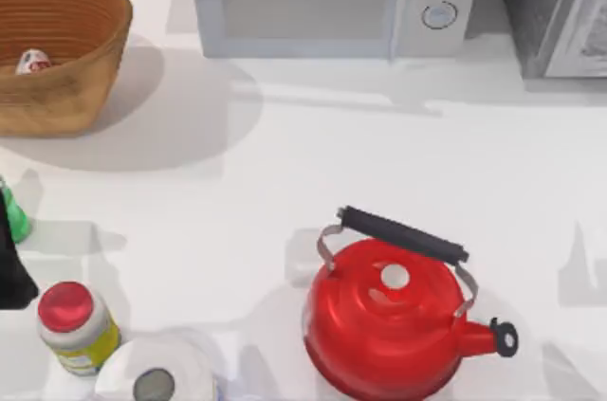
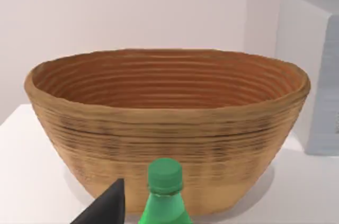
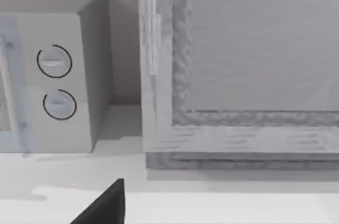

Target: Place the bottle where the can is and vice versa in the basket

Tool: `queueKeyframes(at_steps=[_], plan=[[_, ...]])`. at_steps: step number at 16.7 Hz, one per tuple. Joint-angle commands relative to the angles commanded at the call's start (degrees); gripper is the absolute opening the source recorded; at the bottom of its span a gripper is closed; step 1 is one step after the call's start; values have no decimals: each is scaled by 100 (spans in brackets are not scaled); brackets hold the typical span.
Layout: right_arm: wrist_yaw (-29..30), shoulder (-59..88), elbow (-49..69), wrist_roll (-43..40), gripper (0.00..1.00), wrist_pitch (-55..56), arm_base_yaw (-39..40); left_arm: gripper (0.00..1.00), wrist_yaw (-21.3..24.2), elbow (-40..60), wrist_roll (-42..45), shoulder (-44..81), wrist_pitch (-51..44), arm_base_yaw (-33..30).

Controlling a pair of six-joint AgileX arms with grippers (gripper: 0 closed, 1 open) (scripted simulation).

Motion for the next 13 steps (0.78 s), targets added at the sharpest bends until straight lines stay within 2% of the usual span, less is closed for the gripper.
queueKeyframes(at_steps=[4,7,13], plan=[[0,0,0,0,100,0,0,100,-12,53,3,142,-115,21],[0,0,0,0,100,0,0,100,-27,426,29,746,-524,73],[0,0,0,0,100,0,0,100,66,2344,154,2760,-1688,117]])
